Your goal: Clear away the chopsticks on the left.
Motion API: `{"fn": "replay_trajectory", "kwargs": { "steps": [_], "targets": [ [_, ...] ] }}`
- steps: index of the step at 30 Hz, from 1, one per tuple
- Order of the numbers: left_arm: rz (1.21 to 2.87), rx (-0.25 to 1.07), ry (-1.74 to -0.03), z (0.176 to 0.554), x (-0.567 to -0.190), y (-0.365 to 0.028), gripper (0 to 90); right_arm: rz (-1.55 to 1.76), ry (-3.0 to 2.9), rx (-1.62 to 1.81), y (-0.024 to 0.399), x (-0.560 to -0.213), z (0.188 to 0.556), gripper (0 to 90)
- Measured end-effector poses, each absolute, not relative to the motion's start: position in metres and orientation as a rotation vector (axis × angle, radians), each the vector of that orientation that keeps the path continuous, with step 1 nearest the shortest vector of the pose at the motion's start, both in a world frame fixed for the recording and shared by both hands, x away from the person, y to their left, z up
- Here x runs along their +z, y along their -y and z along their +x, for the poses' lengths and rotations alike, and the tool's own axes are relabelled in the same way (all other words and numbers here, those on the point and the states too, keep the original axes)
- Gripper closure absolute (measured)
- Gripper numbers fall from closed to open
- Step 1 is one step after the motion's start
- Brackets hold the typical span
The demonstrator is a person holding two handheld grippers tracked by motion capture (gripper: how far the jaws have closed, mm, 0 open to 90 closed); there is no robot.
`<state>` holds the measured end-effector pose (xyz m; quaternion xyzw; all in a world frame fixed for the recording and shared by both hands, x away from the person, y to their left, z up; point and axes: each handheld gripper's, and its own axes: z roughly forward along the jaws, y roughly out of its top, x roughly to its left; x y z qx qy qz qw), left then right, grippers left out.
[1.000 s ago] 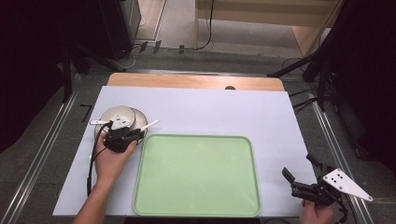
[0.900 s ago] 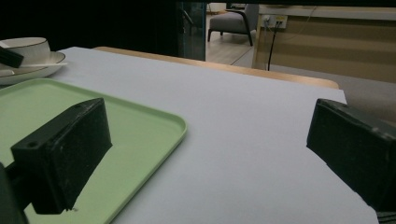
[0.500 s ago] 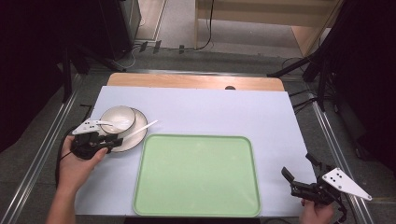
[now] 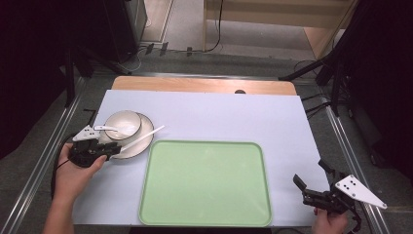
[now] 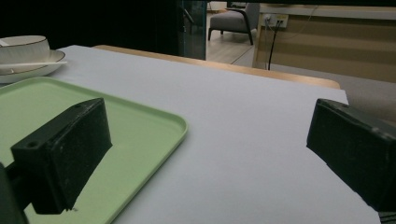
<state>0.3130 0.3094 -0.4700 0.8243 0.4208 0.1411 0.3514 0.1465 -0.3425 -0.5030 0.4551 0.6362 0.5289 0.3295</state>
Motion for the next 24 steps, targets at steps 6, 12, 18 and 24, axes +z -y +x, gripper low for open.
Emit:
{"fn": "replay_trajectory", "kwargs": {
  "steps": [6,12,18,24],
  "targets": [
    [2.154,0.364,-1.090,0.3145,-0.4730,-0.3092,76.8,1.192,-1.663,1.385,0.3430,-0.5031,0.1468,0.1],
    [2.172,0.359,-1.081,0.3149,-0.4751,-0.3062,78.6,1.190,-1.666,1.379,0.3428,-0.5032,0.1471,0.1],
    [2.172,0.356,-1.076,0.3150,-0.4760,-0.3045,78.8,1.193,-1.663,1.380,0.3428,-0.5030,0.1468,0.1],
    [2.184,0.350,-1.068,0.3151,-0.4773,-0.3003,78.9,1.188,-1.666,1.376,0.3428,-0.5032,0.1472,0.1]
  ]
}}
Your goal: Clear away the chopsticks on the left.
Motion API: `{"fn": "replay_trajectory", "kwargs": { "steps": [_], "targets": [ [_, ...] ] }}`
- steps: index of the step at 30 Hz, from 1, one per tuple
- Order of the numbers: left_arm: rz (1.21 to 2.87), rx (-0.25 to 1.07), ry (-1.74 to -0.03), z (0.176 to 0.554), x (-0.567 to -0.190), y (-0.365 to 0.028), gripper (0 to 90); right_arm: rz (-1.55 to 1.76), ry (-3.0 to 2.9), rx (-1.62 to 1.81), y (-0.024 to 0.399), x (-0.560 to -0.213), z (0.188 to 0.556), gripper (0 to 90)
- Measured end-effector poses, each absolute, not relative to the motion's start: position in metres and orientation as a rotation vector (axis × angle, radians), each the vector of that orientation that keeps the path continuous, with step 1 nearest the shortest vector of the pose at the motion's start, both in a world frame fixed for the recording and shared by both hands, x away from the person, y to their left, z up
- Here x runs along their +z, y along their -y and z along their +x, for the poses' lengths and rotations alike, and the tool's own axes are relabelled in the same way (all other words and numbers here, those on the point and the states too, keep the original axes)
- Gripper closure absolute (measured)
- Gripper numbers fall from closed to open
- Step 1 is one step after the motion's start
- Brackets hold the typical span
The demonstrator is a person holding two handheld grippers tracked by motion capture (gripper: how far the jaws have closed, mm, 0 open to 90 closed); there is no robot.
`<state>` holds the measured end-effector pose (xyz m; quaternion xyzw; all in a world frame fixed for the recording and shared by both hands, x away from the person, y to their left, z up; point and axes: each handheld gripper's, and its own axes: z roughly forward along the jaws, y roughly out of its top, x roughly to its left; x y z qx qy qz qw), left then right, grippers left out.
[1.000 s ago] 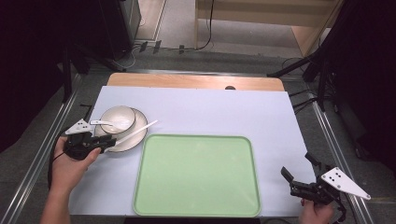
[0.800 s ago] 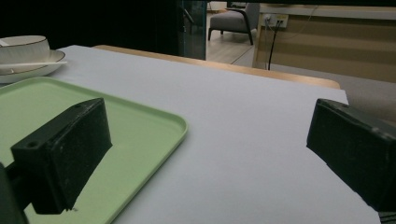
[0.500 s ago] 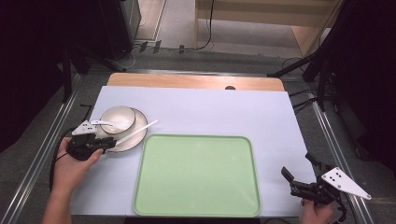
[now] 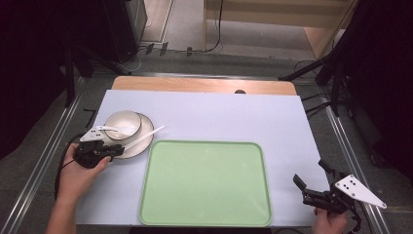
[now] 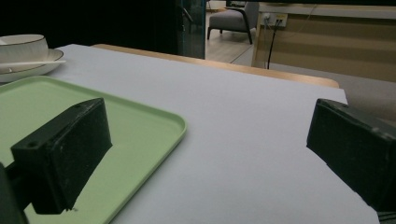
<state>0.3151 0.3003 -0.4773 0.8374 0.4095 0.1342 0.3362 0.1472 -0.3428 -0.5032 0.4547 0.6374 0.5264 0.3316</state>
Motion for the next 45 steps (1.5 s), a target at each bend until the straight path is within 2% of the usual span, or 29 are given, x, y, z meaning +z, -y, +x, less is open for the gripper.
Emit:
{"fn": "replay_trajectory", "kwargs": {
  "steps": [19,29,31,39,45],
  "targets": [
    [2.245,0.349,-1.041,0.320,-0.488,-0.286,78.6,1.192,-1.668,1.377,0.342,-0.504,0.148,0.1],
    [2.277,0.354,-1.004,0.321,-0.490,-0.279,81.7,1.188,-1.672,1.375,0.342,-0.504,0.148,0.1],
    [2.282,0.346,-0.994,0.321,-0.490,-0.278,84.7,1.190,-1.674,1.373,0.342,-0.504,0.148,0.1],
    [2.308,0.380,-0.984,0.320,-0.488,-0.274,85.6,1.189,-1.675,1.372,0.342,-0.504,0.148,0.1],
    [2.249,0.387,-0.975,0.316,-0.478,-0.273,85.7,1.187,-1.672,1.373,0.343,-0.504,0.148,0.1]
  ]
}}
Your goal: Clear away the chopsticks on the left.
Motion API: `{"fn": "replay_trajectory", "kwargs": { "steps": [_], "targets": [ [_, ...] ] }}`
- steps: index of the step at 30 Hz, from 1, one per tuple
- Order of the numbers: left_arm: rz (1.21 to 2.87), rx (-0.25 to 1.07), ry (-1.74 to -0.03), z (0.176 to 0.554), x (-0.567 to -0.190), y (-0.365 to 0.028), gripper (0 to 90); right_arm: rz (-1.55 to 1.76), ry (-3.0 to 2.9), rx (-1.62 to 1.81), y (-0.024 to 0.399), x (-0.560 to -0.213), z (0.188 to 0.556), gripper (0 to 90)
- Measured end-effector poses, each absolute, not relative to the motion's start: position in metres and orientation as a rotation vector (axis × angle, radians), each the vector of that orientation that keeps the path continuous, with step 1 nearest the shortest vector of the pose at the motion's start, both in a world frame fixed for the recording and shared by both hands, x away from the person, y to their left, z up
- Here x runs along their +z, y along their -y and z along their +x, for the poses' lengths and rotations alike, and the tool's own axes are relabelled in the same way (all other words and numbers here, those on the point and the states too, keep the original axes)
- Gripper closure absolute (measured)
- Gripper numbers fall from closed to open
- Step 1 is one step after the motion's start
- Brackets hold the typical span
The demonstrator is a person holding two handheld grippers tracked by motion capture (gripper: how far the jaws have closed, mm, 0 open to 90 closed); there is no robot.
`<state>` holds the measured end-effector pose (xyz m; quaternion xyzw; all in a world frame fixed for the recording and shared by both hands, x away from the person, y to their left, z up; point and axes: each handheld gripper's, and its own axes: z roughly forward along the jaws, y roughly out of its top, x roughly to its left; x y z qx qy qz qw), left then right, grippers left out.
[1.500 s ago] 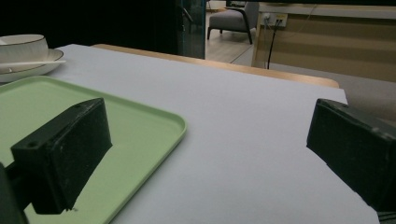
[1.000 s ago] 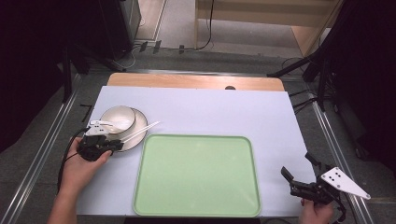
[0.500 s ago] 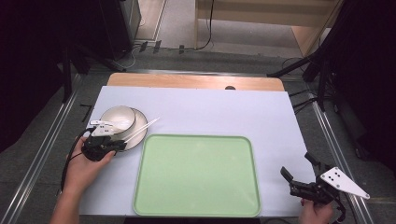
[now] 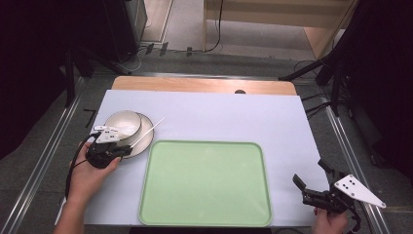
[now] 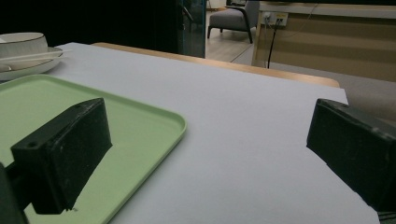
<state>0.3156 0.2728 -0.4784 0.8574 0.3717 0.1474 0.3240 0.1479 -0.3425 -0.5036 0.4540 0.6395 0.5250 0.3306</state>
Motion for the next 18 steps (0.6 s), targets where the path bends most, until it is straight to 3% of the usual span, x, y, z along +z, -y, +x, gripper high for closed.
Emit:
{"fn": "replay_trajectory", "kwargs": {
  "steps": [6,18],
  "targets": [
    [2.244,0.379,-0.958,0.302,-0.467,-0.258,85.7,1.191,-1.669,1.375,0.343,-0.503,0.147,0.1],
    [2.201,0.190,-0.979,0.263,-0.481,-0.208,85.7,1.190,-1.663,1.382,0.343,-0.502,0.148,0.1]
  ]
}}
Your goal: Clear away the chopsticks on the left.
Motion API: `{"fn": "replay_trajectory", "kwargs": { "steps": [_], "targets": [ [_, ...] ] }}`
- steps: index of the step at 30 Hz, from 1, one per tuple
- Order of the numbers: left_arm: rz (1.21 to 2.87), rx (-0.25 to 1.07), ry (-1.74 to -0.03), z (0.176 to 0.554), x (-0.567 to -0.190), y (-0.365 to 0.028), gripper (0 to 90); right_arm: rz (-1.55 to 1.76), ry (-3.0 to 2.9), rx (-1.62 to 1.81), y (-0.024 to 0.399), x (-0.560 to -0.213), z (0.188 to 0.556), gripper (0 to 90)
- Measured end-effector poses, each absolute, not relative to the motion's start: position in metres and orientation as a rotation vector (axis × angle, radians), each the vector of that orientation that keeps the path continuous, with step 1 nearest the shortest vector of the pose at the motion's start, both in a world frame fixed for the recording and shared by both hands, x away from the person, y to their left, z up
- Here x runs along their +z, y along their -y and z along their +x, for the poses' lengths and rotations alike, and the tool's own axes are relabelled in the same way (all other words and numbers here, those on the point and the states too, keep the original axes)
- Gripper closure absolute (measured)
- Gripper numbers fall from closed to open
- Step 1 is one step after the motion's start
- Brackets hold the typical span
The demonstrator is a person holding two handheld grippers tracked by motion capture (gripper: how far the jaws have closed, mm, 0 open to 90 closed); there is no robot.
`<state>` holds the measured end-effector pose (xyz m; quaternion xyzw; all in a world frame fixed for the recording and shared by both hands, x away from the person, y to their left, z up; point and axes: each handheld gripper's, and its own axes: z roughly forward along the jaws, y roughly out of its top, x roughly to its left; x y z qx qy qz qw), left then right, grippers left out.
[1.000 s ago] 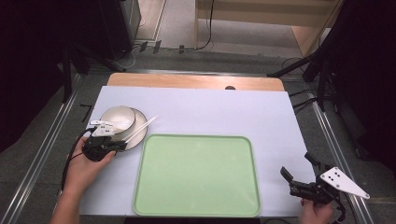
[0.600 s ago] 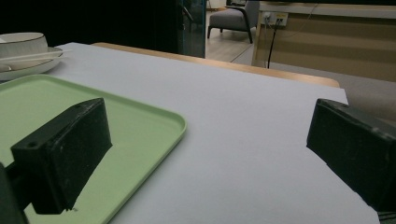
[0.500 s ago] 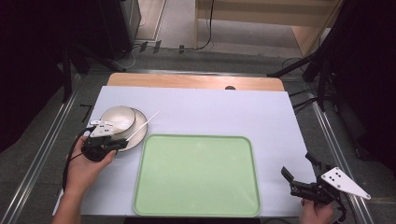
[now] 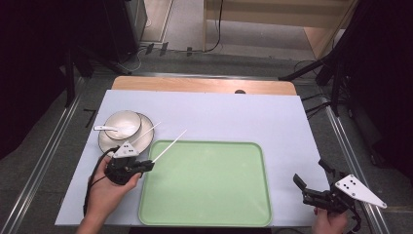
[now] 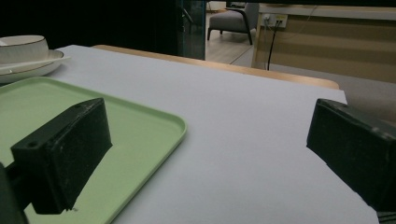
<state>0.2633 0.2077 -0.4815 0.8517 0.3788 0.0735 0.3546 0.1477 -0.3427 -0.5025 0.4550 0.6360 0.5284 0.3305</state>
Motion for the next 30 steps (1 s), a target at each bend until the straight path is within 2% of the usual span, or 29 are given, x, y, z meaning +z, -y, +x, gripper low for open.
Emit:
{"fn": "replay_trajectory", "kwargs": {
  "steps": [11,20,25,28,30],
  "targets": [
    [2.244,0.112,-1.009,0.240,-0.504,-0.173,85.5,1.184,-1.662,1.387,0.343,-0.502,0.148,0.1],
    [2.210,0.085,-1.024,0.241,-0.516,-0.173,85.1,1.189,-1.655,1.389,0.345,-0.502,0.148,0.1],
    [2.237,0.139,-1.003,0.237,-0.515,-0.170,84.3,1.184,-1.659,1.386,0.345,-0.502,0.149,0.1],
    [2.239,0.090,-0.982,0.239,-0.514,-0.170,73.0,1.189,-1.658,1.388,0.345,-0.502,0.148,0.1],
    [2.261,0.134,-0.973,0.240,-0.512,-0.169,67.8,1.189,-1.655,1.388,0.346,-0.502,0.149,0.1]
  ]
}}
